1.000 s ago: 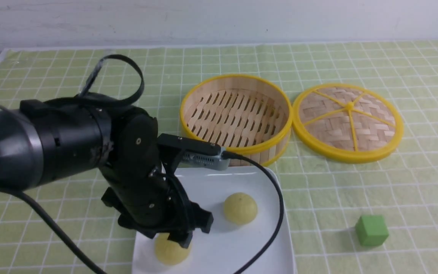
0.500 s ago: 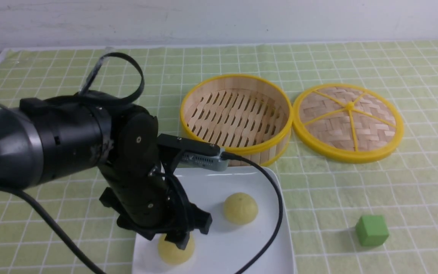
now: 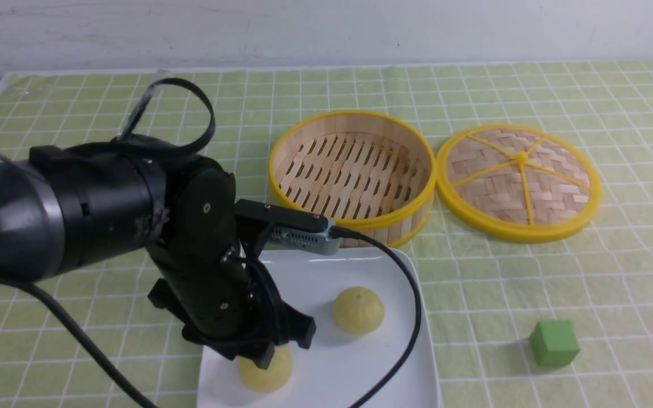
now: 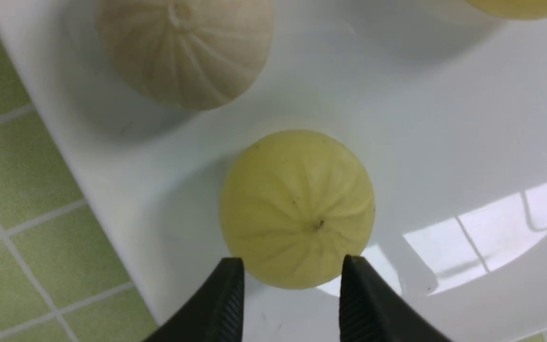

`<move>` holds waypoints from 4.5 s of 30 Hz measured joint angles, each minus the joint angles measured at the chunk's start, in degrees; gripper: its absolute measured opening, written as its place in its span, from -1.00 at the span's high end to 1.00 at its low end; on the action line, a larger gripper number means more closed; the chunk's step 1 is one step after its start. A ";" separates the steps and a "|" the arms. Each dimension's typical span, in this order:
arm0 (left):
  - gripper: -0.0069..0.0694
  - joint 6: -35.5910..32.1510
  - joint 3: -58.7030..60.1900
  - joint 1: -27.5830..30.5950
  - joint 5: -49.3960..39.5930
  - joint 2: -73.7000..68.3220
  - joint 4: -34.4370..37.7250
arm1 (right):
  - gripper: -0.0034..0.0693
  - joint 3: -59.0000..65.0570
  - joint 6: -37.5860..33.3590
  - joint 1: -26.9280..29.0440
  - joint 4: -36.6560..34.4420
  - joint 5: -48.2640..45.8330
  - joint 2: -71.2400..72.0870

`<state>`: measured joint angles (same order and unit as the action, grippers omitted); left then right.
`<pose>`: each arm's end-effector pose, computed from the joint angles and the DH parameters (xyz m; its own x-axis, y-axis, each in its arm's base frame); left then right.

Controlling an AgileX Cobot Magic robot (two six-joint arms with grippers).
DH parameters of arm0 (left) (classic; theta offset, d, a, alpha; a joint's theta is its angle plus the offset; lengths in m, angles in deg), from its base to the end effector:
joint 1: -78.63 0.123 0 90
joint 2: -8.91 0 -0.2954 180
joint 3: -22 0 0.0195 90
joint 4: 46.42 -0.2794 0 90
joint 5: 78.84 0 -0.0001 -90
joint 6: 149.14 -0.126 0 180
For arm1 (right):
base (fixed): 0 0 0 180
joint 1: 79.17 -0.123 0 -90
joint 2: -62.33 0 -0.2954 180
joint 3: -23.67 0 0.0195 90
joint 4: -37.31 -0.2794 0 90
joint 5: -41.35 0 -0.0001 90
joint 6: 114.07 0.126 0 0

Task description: Put the steamed buns into the plate on the green tablecloth.

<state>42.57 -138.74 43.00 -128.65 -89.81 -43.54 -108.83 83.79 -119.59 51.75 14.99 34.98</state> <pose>0.2632 -0.1946 0.1781 -0.9103 0.3640 -0.1974 0.3859 0.9185 -0.0862 0.1045 0.0706 0.3277 -0.1857 -0.0474 -0.9815 -0.5477 0.8343 0.0634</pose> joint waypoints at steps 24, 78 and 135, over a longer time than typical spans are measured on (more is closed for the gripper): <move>0.78 4.09 -0.17 0.00 -5.63 2.53 -7.79 | 0.90 22.57 0.00 24.30 -6.05 1.81 17.43; 0.81 36.25 37.31 0.00 14.42 73.95 -26.31 | 0.78 30.97 -1.27 34.66 -3.24 3.01 20.55; 0.73 1.25 59.72 34.15 28.65 91.87 -10.99 | 0.57 30.97 -1.70 34.66 -3.19 2.96 20.55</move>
<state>43.82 -79.02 77.15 -100.00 2.06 -54.53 -77.86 82.09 -84.93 48.56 17.94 55.53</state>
